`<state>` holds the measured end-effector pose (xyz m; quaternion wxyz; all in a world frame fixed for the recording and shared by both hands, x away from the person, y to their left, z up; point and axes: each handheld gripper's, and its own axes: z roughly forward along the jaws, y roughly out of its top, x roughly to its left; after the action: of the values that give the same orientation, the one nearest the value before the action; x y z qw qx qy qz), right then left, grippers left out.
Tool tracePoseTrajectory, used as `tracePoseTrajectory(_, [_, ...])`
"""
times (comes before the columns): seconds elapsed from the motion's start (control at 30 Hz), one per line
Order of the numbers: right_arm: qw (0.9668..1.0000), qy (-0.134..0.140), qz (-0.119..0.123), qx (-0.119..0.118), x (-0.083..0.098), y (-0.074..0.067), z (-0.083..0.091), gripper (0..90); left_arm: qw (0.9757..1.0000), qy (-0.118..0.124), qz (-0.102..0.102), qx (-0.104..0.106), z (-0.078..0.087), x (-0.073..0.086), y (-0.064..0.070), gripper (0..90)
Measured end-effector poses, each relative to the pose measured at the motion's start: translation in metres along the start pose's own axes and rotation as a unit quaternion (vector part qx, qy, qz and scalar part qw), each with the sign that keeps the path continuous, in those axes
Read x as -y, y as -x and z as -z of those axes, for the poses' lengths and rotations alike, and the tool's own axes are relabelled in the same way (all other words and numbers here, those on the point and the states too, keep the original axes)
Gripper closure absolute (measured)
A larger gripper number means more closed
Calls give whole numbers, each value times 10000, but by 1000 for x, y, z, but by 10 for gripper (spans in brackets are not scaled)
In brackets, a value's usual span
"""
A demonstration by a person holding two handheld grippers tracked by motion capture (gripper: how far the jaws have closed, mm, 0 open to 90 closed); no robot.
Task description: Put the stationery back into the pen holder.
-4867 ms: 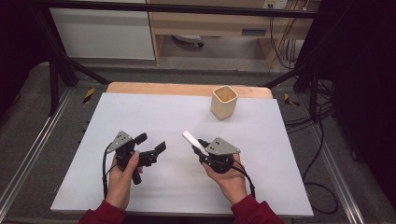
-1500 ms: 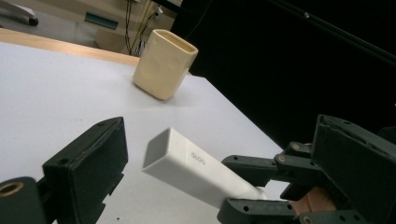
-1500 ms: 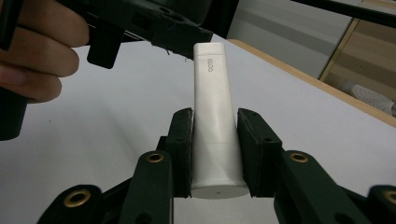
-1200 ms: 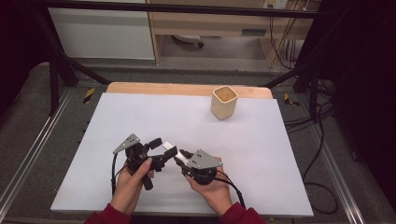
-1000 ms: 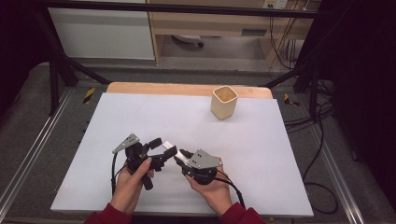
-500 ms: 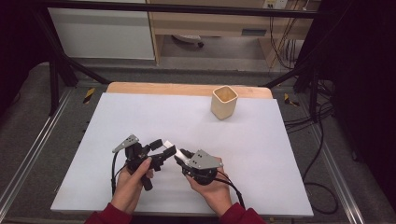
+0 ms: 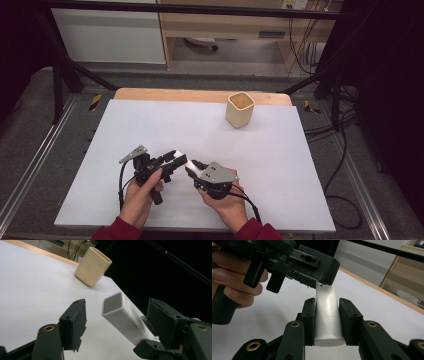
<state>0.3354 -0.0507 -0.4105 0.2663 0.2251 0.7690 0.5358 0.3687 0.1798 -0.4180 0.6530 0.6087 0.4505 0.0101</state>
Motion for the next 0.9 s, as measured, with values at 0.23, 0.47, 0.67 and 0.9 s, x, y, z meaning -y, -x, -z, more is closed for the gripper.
tracePoseTrajectory(0.23, [10000, 7, 32, -48, 0, -3, -1, 673, 10000, -28, 23, 55, 0, 2, -1, 406])
tracePoseTrajectory(0.47, [9999, -48, 59, -105, 1, -7, -3, 673, 9999, -5, 32, 115, 0, 2, -2, 507])
tracePoseTrajectory(0.67, [9998, -99, 62, -145, 2, -8, -5, 673, 9999, 49, 31, 84, 3, 2, -2, 587])
tracePoseTrajectory(0.9, [9997, -167, 8, -201, 5, -8, -8, 673, 9998, 114, 9, 135, 5, 1, -1, 640])
